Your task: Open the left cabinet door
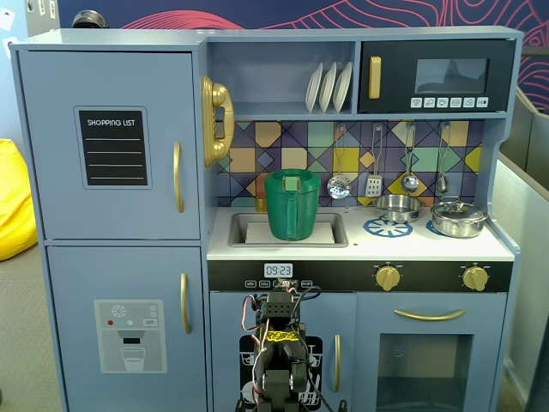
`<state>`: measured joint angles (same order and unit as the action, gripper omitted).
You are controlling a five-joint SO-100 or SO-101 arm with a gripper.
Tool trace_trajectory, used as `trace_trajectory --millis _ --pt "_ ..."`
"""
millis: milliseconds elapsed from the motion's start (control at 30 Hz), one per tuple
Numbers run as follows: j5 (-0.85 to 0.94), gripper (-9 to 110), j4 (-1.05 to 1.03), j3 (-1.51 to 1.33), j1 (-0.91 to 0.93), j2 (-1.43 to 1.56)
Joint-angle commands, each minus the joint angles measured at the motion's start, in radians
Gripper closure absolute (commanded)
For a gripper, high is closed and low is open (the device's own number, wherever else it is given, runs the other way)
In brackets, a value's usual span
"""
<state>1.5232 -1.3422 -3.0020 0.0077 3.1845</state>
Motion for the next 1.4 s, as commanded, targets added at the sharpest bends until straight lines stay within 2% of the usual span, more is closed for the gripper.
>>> trace_trajectory --millis 0,367,467,567,733,933,1167,1367 --pt "-0.015 101 -0.190 0.005 0.087 -0.006" --pt "-0.018 101 -0.172 0.006 0.086 -0.006" --pt "-0.107 101 -0.092 0.043 0.055 -0.008" --pt "-0.268 100 0.048 0.138 -0.034 -0.008" --pt "-0.098 98 0.336 0.314 -0.150 -0.057" --pt "-0.043 93 0.649 0.477 -0.265 -0.178" --pt "0.155 91 0.736 0.710 -0.439 -0.345" --pt "0.210 87 0.850 0.851 -0.497 -0.479"
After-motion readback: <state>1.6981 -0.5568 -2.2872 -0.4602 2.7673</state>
